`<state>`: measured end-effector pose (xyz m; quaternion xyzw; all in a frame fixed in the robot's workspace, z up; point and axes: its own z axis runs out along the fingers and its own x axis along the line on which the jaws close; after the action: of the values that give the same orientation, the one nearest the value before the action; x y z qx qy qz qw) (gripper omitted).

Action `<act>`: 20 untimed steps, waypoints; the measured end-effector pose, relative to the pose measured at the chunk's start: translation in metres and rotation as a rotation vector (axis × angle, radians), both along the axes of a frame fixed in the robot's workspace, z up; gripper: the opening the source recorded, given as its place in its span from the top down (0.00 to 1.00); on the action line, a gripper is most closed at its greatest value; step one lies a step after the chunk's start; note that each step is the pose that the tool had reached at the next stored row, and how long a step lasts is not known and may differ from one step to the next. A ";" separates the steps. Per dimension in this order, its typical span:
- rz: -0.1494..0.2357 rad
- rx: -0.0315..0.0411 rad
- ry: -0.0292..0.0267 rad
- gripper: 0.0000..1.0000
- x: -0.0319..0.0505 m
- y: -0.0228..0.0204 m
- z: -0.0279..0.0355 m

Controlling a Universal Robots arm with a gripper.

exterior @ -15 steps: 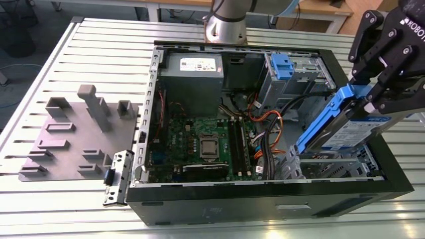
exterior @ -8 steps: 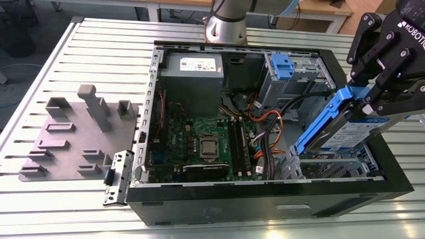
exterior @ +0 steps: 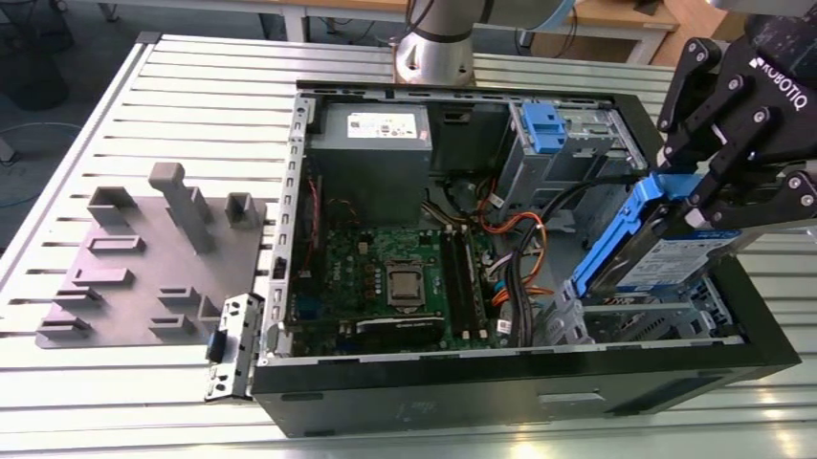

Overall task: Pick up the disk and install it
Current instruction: 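Insert the disk into the insertion slot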

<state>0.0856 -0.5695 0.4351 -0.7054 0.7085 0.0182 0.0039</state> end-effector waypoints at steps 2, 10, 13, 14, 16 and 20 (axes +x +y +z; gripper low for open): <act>0.000 -0.0001 0.0002 0.64 0.0000 0.0000 0.0000; 0.000 -0.0001 0.0002 0.64 0.0000 -0.0001 0.0061; -0.001 -0.0001 0.0001 0.64 -0.0003 0.0000 0.0063; -0.001 -0.0001 -0.0002 0.64 -0.0007 0.0000 0.0063; -0.002 -0.0002 -0.0011 0.64 -0.0022 0.0000 0.0063; -0.004 -0.0003 -0.0019 0.64 -0.0038 0.0000 0.0064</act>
<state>0.0818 -0.5695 0.4414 -0.7041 0.7098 0.0174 0.0046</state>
